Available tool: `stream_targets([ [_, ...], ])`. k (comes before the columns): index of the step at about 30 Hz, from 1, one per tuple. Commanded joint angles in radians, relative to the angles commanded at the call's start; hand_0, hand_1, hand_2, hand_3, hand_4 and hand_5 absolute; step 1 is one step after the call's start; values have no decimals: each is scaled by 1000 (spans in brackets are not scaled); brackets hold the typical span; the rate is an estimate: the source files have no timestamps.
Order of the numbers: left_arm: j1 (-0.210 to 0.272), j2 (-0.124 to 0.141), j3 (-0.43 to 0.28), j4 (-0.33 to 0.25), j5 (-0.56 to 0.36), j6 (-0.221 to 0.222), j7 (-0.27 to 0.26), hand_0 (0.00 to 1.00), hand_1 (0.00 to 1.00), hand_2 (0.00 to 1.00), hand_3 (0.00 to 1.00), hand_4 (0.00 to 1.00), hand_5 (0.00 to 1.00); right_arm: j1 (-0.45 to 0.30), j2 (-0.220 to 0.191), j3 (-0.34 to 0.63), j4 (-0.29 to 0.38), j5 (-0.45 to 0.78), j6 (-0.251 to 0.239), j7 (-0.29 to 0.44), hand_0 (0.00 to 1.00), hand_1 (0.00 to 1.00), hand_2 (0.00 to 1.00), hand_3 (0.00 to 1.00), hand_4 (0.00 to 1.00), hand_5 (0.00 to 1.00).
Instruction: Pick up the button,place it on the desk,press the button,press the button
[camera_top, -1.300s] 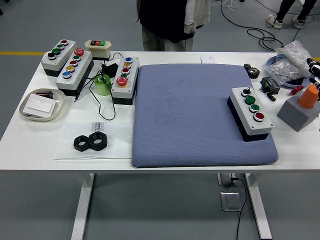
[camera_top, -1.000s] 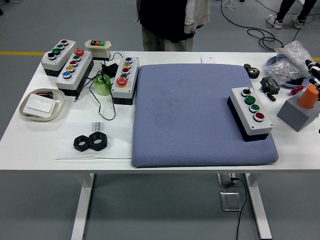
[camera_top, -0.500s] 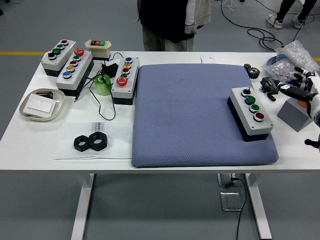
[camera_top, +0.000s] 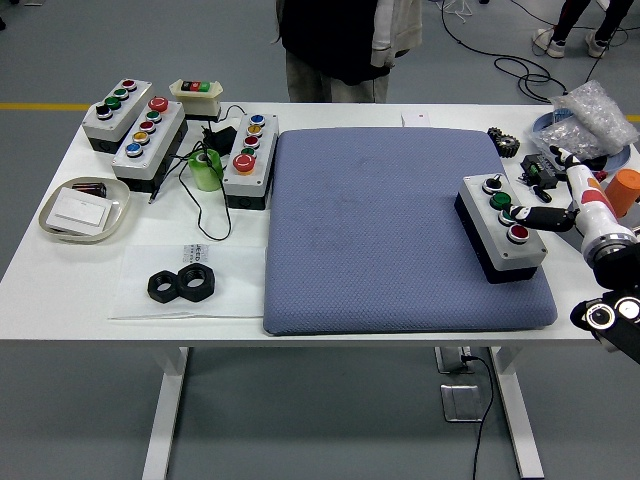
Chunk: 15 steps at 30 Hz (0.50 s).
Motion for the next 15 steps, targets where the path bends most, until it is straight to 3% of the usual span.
stream_targets([
  [3, -1, 0, -3, 0, 5, 0, 2, 738, 773, 847, 763, 524, 998, -8, 40, 2, -13, -1, 1, -10, 998, 914, 995, 998, 914, 197],
  [8, -1, 0, -3, 0, 4, 0, 1, 738, 773, 846, 763, 525, 998, -12, 72, 0, -16, -4, 4, -20, 998, 913, 998, 998, 915, 200],
  [15, 0, 1, -6, 0, 13, 0, 4, 738, 773, 846, 763, 527, 998, 3, 115, -12, -84, -33, 8, -39, 998, 914, 998, 998, 914, 202],
])
